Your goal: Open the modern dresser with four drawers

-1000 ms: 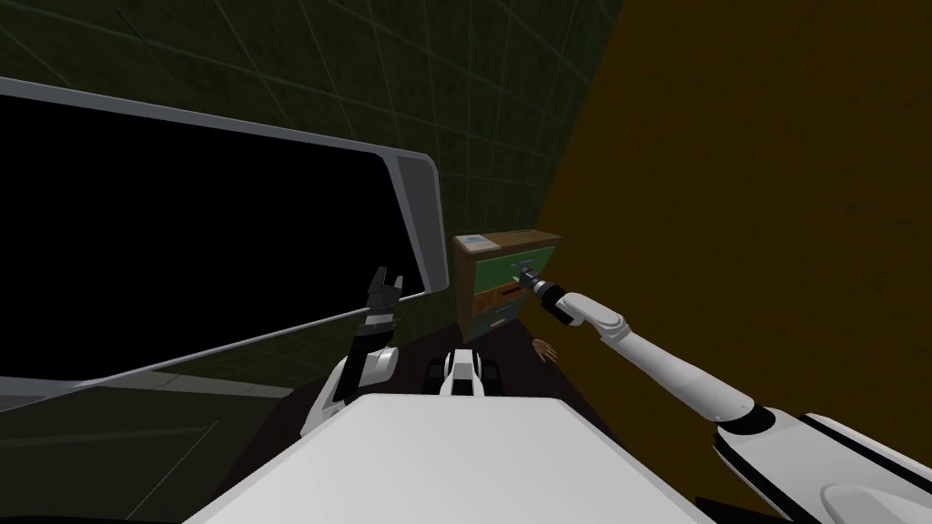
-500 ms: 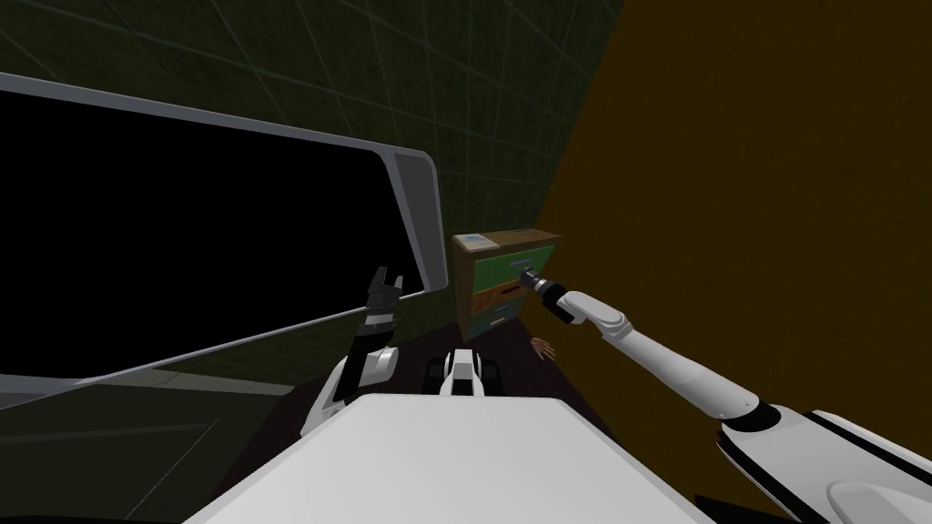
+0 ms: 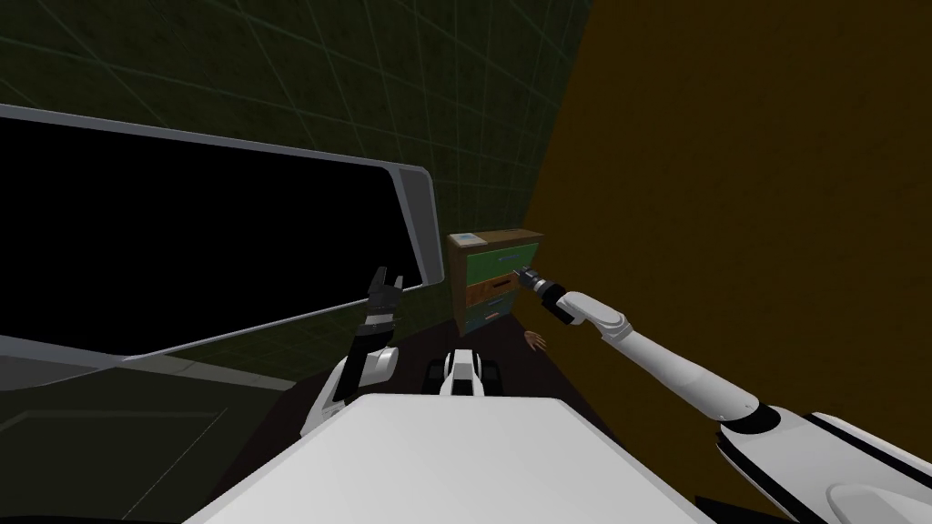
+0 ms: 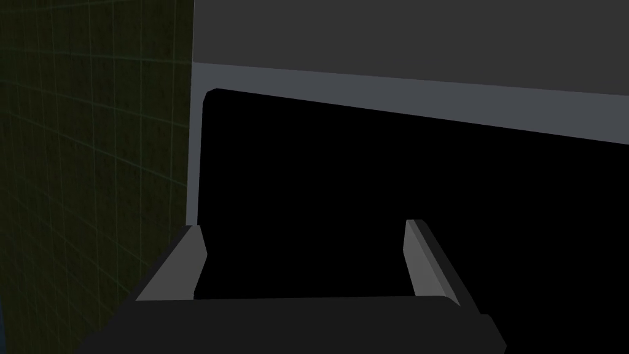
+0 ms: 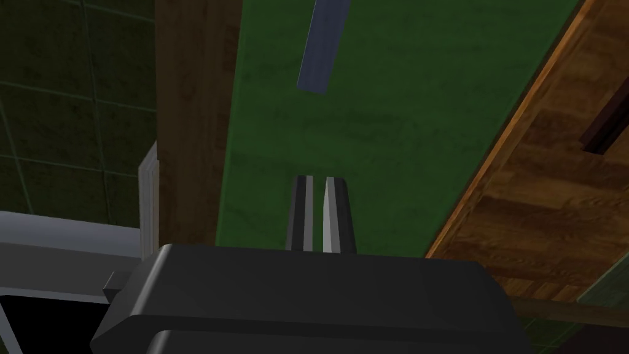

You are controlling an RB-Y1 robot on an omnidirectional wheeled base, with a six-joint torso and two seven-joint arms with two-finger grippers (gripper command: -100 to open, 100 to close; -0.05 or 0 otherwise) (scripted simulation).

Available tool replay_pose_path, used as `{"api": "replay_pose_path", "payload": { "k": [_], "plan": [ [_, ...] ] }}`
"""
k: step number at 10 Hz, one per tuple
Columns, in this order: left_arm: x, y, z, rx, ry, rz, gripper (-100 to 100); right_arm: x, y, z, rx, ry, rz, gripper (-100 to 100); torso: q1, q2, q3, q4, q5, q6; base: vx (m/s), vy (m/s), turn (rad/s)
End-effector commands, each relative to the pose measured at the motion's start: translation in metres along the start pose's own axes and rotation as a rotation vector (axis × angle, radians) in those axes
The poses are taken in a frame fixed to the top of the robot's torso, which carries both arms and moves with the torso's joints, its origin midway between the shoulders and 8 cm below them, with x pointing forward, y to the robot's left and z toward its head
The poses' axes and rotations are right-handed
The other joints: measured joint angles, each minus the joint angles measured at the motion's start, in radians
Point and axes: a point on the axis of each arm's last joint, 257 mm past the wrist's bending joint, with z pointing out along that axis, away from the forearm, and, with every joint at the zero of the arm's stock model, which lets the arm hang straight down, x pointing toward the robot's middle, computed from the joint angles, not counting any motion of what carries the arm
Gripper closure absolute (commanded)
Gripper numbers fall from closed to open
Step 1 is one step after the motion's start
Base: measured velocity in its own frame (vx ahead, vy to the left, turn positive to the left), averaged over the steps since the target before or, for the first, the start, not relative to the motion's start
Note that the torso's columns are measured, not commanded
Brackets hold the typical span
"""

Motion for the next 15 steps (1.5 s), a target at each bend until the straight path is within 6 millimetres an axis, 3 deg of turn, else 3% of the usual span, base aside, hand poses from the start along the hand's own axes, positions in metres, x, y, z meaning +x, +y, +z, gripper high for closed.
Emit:
{"api": "replay_pose_path", "payload": {
  "k": [1,15],
  "plan": [
    [0.0,0.0,0.0,0.0,0.0,0.0,0,-0.01,-0.001,0.006,0.025,0.003,0.026,-100,-0.002,0.001,0.0,0.0,0.0,0.0,0.068,-0.037,0.044],
    [0.0,0.0,0.0,0.0,0.0,0.0,0,-0.054,-0.011,0.028,0.136,0.029,0.158,-100,-0.001,0.01,0.007,0.003,0.0,0.001,0.048,-0.05,0.035]
  ]
}}
